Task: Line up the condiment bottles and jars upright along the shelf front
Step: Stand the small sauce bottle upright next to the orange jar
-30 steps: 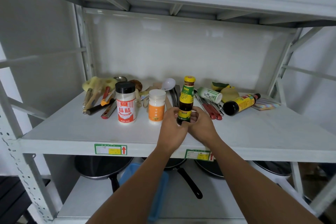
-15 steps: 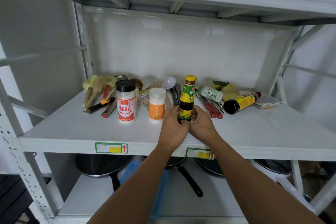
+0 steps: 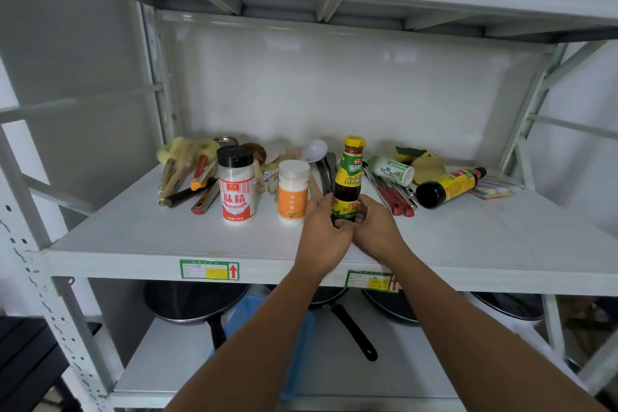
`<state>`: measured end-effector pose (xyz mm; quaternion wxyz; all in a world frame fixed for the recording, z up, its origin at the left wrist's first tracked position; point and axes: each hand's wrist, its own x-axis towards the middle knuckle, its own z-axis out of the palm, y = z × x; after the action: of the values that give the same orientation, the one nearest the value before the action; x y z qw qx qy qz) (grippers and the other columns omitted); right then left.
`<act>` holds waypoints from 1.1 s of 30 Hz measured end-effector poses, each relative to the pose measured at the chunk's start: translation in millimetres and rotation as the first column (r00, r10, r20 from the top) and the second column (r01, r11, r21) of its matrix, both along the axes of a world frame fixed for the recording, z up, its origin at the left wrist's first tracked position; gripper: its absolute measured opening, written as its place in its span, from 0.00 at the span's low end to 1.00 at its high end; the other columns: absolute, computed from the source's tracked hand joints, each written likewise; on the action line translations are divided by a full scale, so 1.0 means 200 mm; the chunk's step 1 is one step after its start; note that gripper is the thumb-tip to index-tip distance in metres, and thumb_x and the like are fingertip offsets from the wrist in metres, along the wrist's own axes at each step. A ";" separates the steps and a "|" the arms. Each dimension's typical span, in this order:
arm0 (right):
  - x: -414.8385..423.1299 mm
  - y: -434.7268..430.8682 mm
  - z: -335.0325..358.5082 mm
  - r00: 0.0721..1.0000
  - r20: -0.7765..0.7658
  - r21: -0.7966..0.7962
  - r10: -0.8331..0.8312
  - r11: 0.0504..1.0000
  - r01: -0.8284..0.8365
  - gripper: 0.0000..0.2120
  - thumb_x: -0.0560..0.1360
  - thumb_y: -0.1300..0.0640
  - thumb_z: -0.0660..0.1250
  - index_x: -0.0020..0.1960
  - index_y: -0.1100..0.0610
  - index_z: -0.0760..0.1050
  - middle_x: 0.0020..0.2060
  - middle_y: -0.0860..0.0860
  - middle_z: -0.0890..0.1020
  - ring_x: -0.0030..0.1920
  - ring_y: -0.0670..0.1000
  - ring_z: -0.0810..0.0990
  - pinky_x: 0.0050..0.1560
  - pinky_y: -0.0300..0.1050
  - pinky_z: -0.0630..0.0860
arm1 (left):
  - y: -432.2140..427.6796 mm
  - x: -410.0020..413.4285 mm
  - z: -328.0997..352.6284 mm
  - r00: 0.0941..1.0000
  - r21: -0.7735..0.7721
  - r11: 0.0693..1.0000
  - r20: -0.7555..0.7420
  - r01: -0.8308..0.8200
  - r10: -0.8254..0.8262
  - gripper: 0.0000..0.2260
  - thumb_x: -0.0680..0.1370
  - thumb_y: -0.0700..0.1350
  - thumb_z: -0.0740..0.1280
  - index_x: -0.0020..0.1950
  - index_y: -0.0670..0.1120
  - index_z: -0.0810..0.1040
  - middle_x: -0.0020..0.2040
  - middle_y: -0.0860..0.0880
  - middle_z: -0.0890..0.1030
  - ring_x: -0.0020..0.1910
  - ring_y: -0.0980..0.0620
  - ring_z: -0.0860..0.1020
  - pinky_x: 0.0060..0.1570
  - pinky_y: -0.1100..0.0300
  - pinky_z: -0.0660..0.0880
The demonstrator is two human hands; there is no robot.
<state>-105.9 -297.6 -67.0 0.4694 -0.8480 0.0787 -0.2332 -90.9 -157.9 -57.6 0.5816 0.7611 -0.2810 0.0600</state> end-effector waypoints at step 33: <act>0.01 -0.01 -0.02 0.999 -0.037 -0.075 -0.027 0.997 0.025 0.26 0.69 0.57 0.83 0.64 0.54 0.80 0.52 0.43 0.86 0.46 0.30 0.82 0.46 0.22 0.74 | 0.05 -0.07 -0.02 0.998 0.250 0.966 0.028 -0.059 0.054 0.22 0.77 0.38 0.66 0.72 0.45 0.72 0.57 0.44 0.83 0.54 0.46 0.81 0.52 0.59 0.76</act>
<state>-104.0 -299.6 -70.2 0.4327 -0.8682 0.0899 -0.2258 -104.7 -147.7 -61.1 0.4757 0.8356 -0.2706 0.0483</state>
